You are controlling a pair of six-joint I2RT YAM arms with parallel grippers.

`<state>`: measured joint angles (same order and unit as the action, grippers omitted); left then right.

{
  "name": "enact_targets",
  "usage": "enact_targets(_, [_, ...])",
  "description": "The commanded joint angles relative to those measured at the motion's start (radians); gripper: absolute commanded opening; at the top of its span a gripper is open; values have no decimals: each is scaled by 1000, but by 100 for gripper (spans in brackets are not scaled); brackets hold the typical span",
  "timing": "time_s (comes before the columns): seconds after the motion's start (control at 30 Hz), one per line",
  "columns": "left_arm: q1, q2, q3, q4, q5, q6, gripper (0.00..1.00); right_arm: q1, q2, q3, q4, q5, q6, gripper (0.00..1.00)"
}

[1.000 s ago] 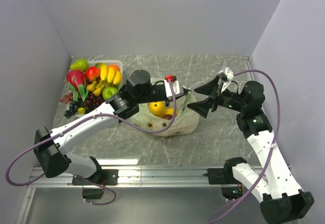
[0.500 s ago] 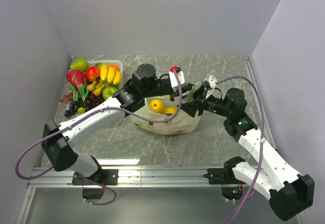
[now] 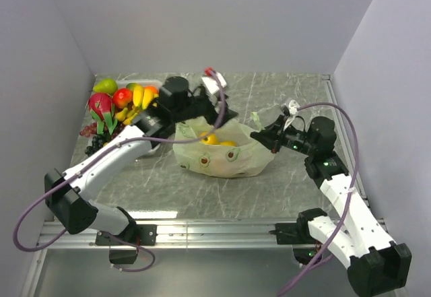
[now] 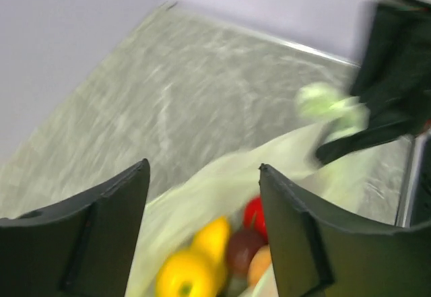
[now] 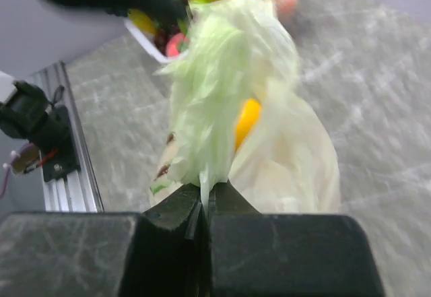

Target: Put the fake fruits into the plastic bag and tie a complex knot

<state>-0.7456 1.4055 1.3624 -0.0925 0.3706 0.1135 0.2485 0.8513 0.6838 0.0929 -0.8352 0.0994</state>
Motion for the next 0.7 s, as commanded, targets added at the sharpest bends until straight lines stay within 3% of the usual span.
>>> enact_targets(0.0, [149,-124,40,-127,-82,-200,72,-100,-15,69,-255,-145,-128,0])
enact_targets(0.13, [317,-194,-78,-231,-55,-435,79,-101,37,91,-442,-189,-311,0])
enact_targets(0.3, [422,-250,-170,-245,-59,-544,82,-100,147,154,-717,-173,-498,0])
enact_targets(0.4, [450,-237,-209,-280,-85,-616,89,-101,186,169,-746,-173,-503,0])
enact_targets(0.67, [450,-177,-330,-188,62,-733,88,-95,249,172,-717,-148,-461,0])
